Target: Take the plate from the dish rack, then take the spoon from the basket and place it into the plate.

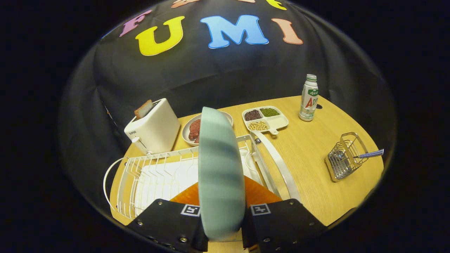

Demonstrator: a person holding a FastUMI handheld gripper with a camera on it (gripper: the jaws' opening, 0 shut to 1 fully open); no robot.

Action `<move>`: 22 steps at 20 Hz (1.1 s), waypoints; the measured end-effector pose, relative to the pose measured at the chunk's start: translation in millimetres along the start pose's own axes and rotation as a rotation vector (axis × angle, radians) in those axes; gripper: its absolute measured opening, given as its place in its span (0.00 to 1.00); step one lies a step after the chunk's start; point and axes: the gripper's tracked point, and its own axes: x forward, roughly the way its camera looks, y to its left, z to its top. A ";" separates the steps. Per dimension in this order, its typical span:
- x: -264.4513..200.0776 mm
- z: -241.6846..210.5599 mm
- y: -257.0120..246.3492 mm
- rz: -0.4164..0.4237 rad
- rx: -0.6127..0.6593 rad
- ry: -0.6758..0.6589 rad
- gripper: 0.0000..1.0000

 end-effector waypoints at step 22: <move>-109.6 53.8 1.8 -0.350 -0.409 -0.193 0.31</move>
